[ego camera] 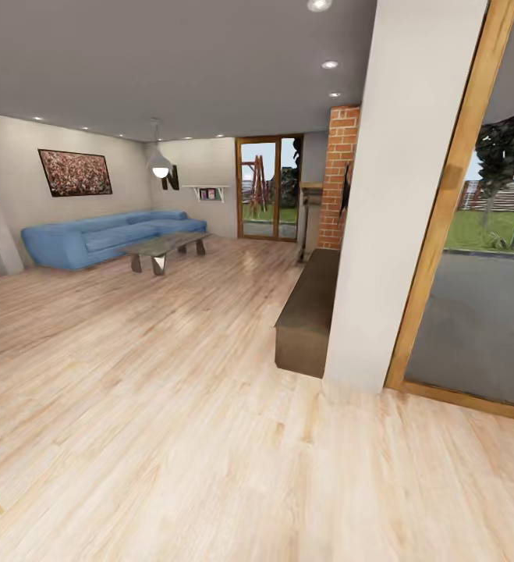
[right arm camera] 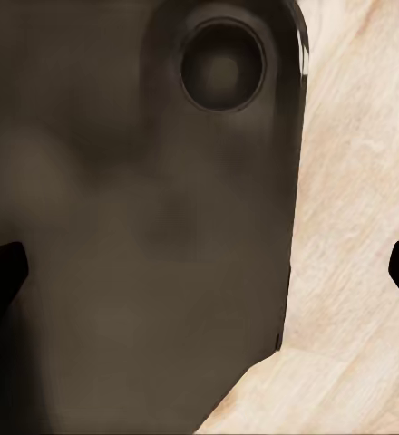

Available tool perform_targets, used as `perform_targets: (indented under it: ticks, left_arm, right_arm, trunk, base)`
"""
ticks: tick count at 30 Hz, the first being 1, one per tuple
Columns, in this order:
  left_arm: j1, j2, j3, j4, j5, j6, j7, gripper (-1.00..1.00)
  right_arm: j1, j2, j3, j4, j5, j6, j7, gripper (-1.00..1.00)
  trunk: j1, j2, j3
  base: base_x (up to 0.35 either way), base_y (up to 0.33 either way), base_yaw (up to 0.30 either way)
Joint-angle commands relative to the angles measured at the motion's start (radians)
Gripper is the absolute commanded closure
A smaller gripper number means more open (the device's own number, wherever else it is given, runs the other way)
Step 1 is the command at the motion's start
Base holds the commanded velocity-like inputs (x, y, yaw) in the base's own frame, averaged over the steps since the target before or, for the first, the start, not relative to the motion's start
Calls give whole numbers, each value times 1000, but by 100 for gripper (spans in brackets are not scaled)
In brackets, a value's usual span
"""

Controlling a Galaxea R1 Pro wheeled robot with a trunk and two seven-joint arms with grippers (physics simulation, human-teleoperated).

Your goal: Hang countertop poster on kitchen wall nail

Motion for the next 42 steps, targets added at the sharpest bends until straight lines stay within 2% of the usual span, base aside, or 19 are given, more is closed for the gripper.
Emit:
perform_targets:
  ticks: [1, 4, 24, 26, 30, 35, 36, 38, 39, 42]
  left_arm:
    - [0, 0, 0, 0, 0, 0, 0, -100]
    - [3, -17, 2, -16, -2, -5, 0, -100]
    - [3, -21, 3, -23, -1, -9, 0, -100]
    - [2, -31, 7, -34, -2, -20, -1, -100]
    - [2, -34, 9, -57, -4, -42, -1, -100]
    - [1, -21, 13, -85, -4, -64, 0, -100]
    - [1, -20, 14, -576, -4, -65, 0, -100]
    - [1, -19, 15, -624, -5, -65, 0, -100]
    - [1, -18, 17, -654, -5, -66, 0, -100]
    - [1, -17, 17, -661, -5, -67, -1, -100]
  right_arm:
    - [0, 0, 0, 0, 0, 0, 0, -100]
    - [-2, -1, 9, -2, -1, 0, -1, -100]
    - [-3, -2, 7, -3, -1, -1, -1, -100]
    - [-14, -13, 4, -15, 0, -4, -2, -100]
    - [-38, -36, 2, -37, 3, -7, -3, -100]
    - [-66, -64, -1, -66, 6, -34, -4, -100]
    - [-85, -71, -1, -545, 6, -55, -4, -100]
    - [-86, -72, -1, -573, 6, -88, -5, -100]
    - [-85, -72, 0, -590, 6, -147, -5, -100]
    - [-83, -72, 2, -592, 6, -169, -5, -100]
  trunk:
    - [0, 0, 0]
    - [0, 0, 0]
    - [0, 0, 0]
    - [0, 0, 0]
    - [0, 0, 0]
    - [0, 0, 0]
    - [0, 0, 0]
    - [0, 0, 0]
    - [0, 0, 0]
    - [0, 0, 0]
  base:
    - [0, 0, 0]
    - [0, 0, 0]
    - [0, 0, 0]
    - [0, 0, 0]
    - [0, 0, 0]
    - [0, 0, 0]
    - [0, 0, 0]
    - [0, 0, 0]
    - [0, 0, 0]
    - [0, 0, 0]
